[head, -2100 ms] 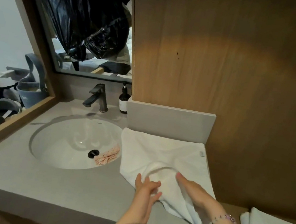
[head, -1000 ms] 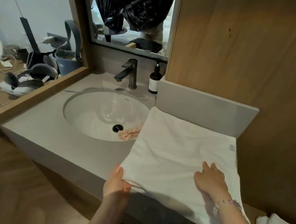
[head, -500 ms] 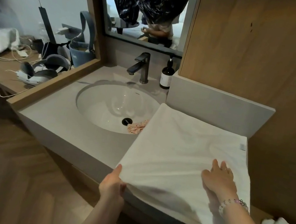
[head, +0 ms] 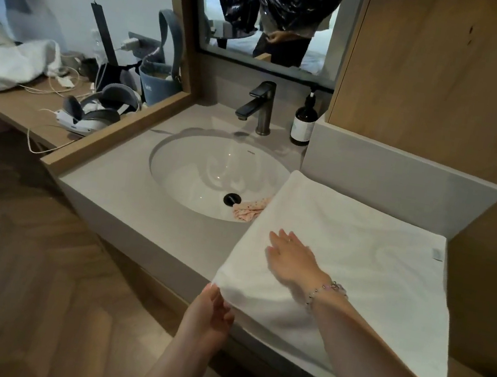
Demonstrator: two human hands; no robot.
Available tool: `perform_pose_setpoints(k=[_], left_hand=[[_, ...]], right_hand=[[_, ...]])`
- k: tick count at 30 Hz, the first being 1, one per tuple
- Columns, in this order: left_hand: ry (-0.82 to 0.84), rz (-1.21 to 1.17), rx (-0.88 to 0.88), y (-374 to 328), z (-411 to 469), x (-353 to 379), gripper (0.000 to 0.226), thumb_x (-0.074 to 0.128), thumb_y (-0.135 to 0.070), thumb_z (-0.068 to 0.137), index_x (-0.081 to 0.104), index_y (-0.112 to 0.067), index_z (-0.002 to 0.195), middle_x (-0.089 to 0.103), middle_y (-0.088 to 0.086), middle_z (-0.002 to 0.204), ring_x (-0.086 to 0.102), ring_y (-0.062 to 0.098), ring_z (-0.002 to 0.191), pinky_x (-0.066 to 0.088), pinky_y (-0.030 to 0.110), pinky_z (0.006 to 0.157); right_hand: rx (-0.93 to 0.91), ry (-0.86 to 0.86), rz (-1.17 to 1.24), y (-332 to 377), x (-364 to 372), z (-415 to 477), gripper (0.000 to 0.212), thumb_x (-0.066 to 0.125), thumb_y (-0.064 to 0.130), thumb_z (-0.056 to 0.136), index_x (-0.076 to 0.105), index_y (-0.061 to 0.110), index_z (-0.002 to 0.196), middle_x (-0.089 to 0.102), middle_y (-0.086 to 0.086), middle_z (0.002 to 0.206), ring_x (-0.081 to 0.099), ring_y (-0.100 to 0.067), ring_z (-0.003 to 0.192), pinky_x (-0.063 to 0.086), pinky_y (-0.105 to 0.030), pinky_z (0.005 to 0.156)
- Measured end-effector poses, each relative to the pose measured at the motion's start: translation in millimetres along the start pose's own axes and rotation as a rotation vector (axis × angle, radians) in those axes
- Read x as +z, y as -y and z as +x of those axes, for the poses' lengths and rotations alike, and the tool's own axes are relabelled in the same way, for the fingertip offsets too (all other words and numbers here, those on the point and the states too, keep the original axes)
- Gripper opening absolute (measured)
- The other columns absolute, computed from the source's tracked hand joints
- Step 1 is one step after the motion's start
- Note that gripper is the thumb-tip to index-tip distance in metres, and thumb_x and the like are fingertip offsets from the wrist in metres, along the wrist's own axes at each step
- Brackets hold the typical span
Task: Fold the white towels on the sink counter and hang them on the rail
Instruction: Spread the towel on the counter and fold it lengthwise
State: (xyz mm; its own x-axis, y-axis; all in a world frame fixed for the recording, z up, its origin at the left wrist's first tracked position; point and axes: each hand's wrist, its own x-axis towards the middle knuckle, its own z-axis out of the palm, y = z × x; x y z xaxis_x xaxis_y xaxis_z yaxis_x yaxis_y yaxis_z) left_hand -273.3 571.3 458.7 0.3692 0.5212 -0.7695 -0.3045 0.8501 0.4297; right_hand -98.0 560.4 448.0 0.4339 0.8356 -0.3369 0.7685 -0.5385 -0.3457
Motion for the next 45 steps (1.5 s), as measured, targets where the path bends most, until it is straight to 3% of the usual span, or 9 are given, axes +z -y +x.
perform_pose_setpoints(k=[5, 8, 11, 17, 22, 26, 36, 40, 45], left_hand=[[-0.110, -0.036, 0.026, -4, 1, -1, 0.019, 0.054, -0.014, 0.093, 0.058, -0.004, 0.107, 0.058, 0.002, 0.056, 0.044, 0.007, 0.045, 0.035, 0.016, 0.034], [-0.242, -0.034, 0.088, -5, 4, -8, 0.038, 0.063, -0.015, 0.087, 0.055, -0.007, 0.123, 0.062, 0.009, 0.108, 0.059, 0.017, 0.084, 0.052, 0.024, 0.066], [-0.347, 0.074, 0.218, -2, 4, -17, 0.043, 0.065, -0.011, 0.085, 0.052, -0.011, 0.126, 0.058, 0.008, 0.114, 0.057, 0.023, 0.104, 0.048, 0.039, 0.096], [-0.479, 0.355, 0.484, 16, -7, -14, 0.016, 0.063, -0.014, 0.088, 0.058, -0.011, 0.102, 0.060, 0.007, 0.096, 0.057, 0.024, 0.094, 0.051, 0.041, 0.092], [-0.348, 0.426, 0.277, 3, 11, -28, 0.031, 0.064, -0.027, 0.088, 0.056, -0.011, 0.113, 0.058, 0.008, 0.112, 0.054, 0.024, 0.105, 0.045, 0.039, 0.098], [-0.293, 0.522, 0.321, -1, 14, -30, 0.014, 0.064, -0.020, 0.088, 0.063, -0.009, 0.081, 0.061, 0.007, 0.083, 0.055, 0.018, 0.078, 0.044, 0.028, 0.068], [-0.420, 1.110, 0.726, -11, 13, -26, 0.021, 0.062, -0.026, 0.087, 0.063, -0.017, 0.105, 0.060, 0.002, 0.112, 0.052, 0.022, 0.107, 0.041, 0.042, 0.100], [-0.121, 1.635, 1.082, -18, 20, 1, 0.038, 0.052, -0.033, 0.093, 0.051, -0.022, 0.129, 0.048, -0.005, 0.135, 0.039, 0.016, 0.127, 0.027, 0.036, 0.109], [0.265, 2.134, 1.000, -12, 51, 26, 0.055, 0.031, -0.041, 0.100, 0.020, -0.021, 0.150, 0.013, -0.001, 0.158, 0.007, 0.017, 0.146, 0.006, 0.031, 0.117]], right_hand=[[0.018, 0.131, -0.086, -6, 8, 9, 0.057, 0.021, 0.040, 0.102, 0.000, 0.022, 0.152, -0.014, 0.002, 0.158, -0.012, -0.021, 0.146, 0.000, -0.045, 0.116], [0.012, 0.117, -0.094, -8, 10, 10, 0.061, 0.024, 0.044, 0.101, 0.000, 0.023, 0.152, -0.015, 0.002, 0.158, -0.013, -0.021, 0.146, -0.001, -0.046, 0.116], [0.008, 0.089, -0.102, -9, 13, 9, 0.062, 0.023, 0.046, 0.100, -0.001, 0.023, 0.152, -0.015, 0.002, 0.158, -0.013, -0.020, 0.146, -0.002, -0.044, 0.116], [0.010, 0.056, -0.095, -9, 16, 6, 0.062, 0.024, 0.045, 0.100, -0.001, 0.023, 0.152, -0.015, 0.003, 0.158, -0.013, -0.019, 0.146, -0.002, -0.044, 0.117], [-0.007, -0.070, -0.041, -8, 16, -5, 0.059, 0.027, 0.042, 0.100, 0.009, 0.020, 0.152, -0.003, -0.001, 0.160, -0.005, -0.019, 0.147, 0.001, -0.040, 0.118], [0.009, -0.130, -0.062, -12, 28, -15, 0.055, 0.025, 0.041, 0.101, 0.013, 0.024, 0.152, 0.001, 0.003, 0.160, -0.003, -0.016, 0.147, -0.001, -0.039, 0.118], [-0.027, -0.195, 0.147, -28, 21, -30, 0.055, 0.030, 0.041, 0.100, 0.023, 0.018, 0.150, 0.013, 0.001, 0.159, 0.005, -0.016, 0.146, 0.004, -0.031, 0.117], [-0.009, -0.596, 0.203, -41, 26, -82, 0.025, 0.060, 0.036, 0.087, 0.063, 0.020, 0.106, 0.056, 0.005, 0.110, 0.047, -0.013, 0.110, 0.031, -0.024, 0.088], [-0.203, -0.517, 0.070, -47, 55, -130, 0.033, 0.074, 0.053, 0.063, 0.068, 0.022, 0.072, 0.062, 0.006, 0.076, 0.055, -0.012, 0.070, 0.043, -0.021, 0.065]])
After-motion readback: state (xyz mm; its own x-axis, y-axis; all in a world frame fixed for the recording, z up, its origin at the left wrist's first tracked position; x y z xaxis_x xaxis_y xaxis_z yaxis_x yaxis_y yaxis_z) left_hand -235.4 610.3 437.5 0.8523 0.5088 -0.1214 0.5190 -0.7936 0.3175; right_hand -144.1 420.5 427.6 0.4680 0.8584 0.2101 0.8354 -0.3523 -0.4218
